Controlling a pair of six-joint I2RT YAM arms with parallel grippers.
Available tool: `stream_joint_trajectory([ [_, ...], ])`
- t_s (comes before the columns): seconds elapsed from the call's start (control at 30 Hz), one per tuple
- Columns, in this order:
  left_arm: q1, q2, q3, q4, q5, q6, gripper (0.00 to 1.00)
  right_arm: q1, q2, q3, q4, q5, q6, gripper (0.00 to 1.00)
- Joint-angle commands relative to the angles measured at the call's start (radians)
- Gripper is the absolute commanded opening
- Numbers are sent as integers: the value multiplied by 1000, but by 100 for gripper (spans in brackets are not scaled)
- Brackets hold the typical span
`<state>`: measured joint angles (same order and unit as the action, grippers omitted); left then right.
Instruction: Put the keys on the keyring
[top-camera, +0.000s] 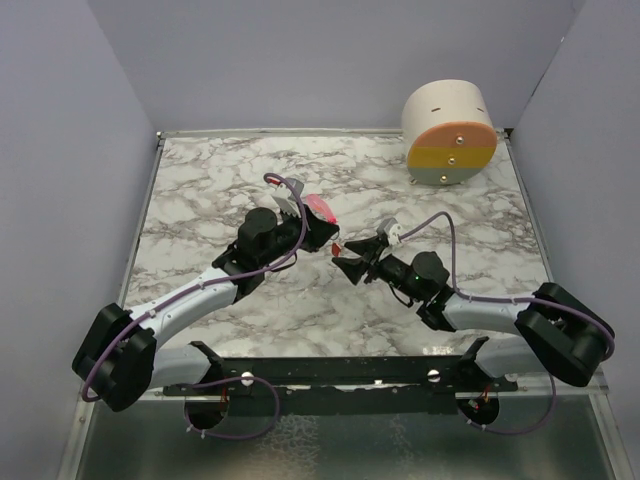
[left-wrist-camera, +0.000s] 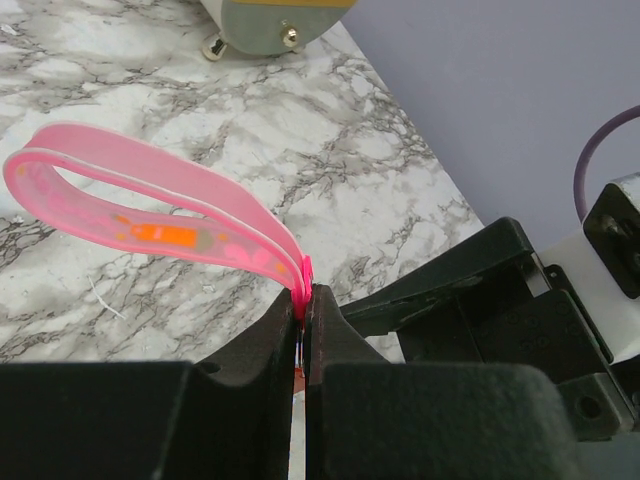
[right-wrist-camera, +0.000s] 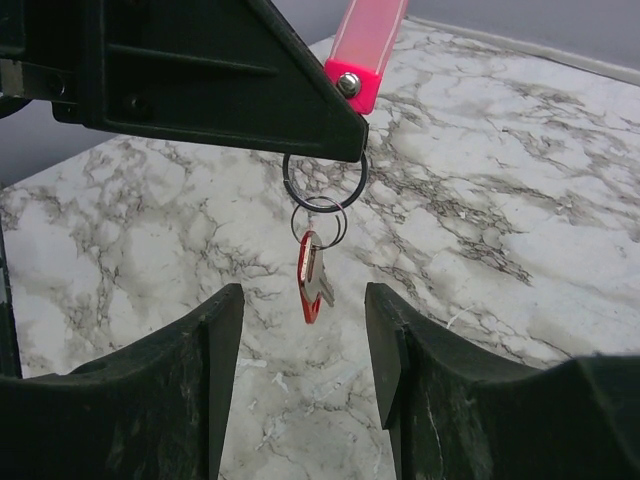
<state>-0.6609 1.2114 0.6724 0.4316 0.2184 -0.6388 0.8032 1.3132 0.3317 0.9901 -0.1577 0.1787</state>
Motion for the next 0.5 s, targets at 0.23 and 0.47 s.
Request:
stream_joint_trajectory([
  [0.23, -17, -34, 3, 10, 19, -12, 0, 0, 44, 42, 72, 2, -14, 37],
  [0.47, -21, -32, 3, 10, 23, -13, 0, 0, 35, 34, 81, 33, -26, 32],
])
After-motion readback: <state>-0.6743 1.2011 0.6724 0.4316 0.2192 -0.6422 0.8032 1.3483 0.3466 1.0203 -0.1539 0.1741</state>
